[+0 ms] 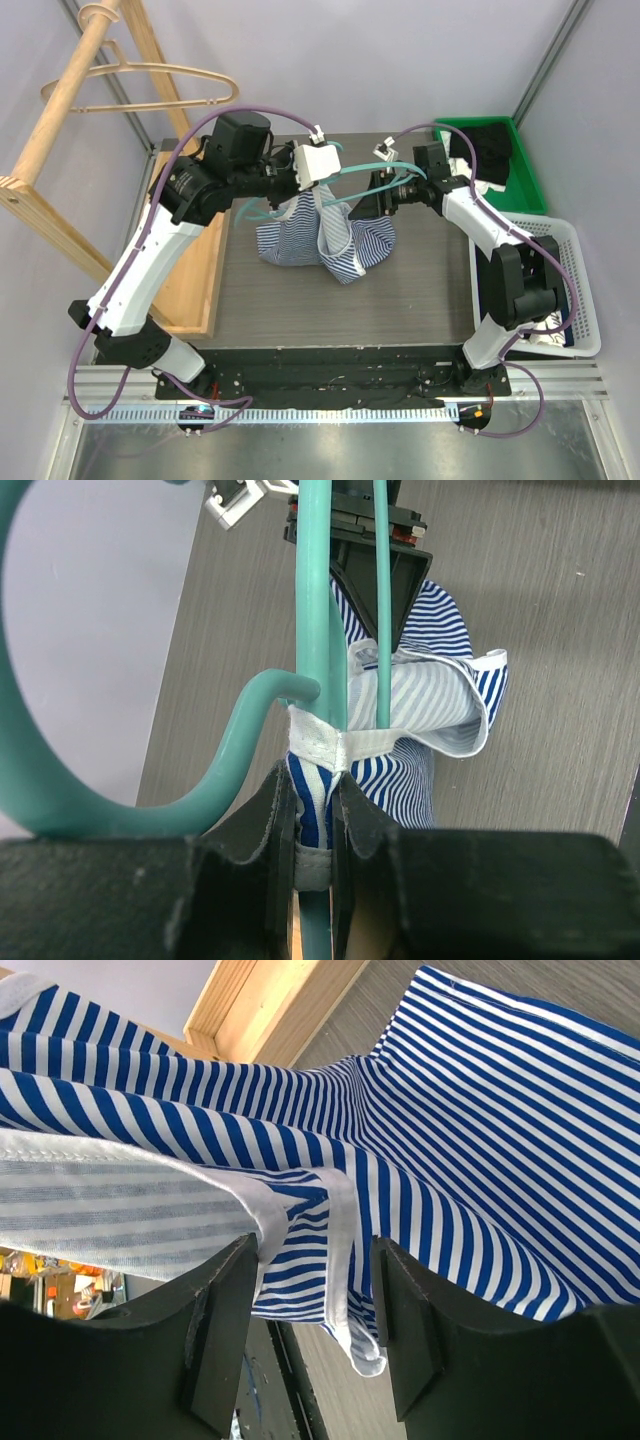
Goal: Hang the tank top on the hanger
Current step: Hang the tank top on the hanger.
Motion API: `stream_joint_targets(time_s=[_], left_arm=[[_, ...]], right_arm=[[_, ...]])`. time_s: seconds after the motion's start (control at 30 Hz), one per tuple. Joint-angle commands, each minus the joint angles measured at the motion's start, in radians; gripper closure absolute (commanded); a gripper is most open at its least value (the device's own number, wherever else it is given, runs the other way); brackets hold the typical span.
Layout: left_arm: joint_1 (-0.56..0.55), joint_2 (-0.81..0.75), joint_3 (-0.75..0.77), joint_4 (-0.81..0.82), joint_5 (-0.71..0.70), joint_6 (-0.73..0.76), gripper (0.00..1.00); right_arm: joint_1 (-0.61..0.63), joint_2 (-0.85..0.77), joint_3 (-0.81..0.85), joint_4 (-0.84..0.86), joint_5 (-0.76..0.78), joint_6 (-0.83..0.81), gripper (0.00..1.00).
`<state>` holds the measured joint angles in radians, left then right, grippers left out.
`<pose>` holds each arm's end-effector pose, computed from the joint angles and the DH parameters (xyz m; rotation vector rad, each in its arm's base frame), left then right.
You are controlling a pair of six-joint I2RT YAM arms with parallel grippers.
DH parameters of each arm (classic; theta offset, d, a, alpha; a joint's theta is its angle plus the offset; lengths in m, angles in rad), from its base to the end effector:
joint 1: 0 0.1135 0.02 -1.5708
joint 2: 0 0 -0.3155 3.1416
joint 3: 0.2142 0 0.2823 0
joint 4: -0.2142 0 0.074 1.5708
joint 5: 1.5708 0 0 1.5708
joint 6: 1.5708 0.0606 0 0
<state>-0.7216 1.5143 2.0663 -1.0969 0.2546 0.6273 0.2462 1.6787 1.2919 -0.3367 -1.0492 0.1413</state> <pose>0.2294 -0.2222 0.5555 1.4348 1.5512 -0.3254 0.3850 0.1509 0.3097 -0.6686 2.1037 1.3983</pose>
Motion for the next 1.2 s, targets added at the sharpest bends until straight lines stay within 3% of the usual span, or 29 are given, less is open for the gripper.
stream_joint_targets(time_s=[0.0,0.77,1.0,1.17], left_arm=[[0.004,-0.008,0.037,0.06,0.014,-0.02,1.0],[0.002,-0.008,0.018,0.06,0.018,-0.021,1.0],[0.002,-0.006,0.017,0.058,0.02,-0.021,1.0],[0.002,-0.016,0.0,0.055,0.009,-0.015,1.0]], right_arm=[[0.019,-0.013,0.029,0.005,-0.006,-0.023,0.45],[0.022,-0.043,0.038,0.042,-0.081,0.021,0.51],[0.024,-0.028,0.041,0.044,-0.022,0.021,0.9],[0.016,-0.034,0.049,0.008,0.046,-0.022,0.99]])
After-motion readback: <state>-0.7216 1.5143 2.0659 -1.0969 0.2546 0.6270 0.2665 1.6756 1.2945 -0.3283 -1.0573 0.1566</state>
